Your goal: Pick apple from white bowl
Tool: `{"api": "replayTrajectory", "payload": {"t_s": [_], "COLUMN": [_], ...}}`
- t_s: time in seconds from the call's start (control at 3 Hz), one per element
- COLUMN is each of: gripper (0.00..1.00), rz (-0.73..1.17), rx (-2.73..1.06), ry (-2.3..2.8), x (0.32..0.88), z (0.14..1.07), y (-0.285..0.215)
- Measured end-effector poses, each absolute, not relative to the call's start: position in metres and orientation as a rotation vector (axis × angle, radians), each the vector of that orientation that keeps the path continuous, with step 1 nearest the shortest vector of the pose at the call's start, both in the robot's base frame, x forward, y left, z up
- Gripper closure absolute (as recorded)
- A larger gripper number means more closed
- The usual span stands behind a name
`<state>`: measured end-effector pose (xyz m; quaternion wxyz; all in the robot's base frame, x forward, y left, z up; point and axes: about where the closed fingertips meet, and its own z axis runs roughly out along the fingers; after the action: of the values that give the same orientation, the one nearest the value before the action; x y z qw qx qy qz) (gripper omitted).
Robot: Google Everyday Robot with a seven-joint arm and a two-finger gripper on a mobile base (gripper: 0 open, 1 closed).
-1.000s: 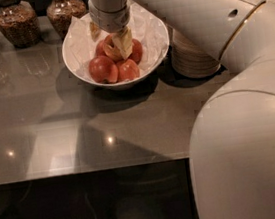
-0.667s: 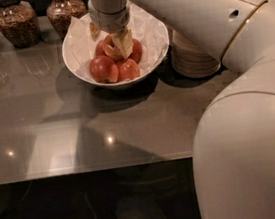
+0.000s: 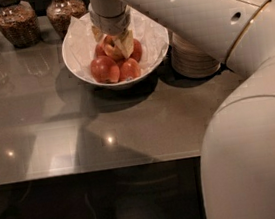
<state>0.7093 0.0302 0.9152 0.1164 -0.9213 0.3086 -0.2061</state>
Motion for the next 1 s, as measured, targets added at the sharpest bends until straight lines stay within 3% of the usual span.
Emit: {"api": "replayTrajectory", "payload": {"t_s": [0.67,1.0], "gripper": [0.85,1.00], "rz": [-0.626,-0.622], "rx": [-2.719,-2.719], "ry": [0.922,0.973], "x": [0.708,0.708], "z": [0.911,0.911], "y": [0.024,0.014]}}
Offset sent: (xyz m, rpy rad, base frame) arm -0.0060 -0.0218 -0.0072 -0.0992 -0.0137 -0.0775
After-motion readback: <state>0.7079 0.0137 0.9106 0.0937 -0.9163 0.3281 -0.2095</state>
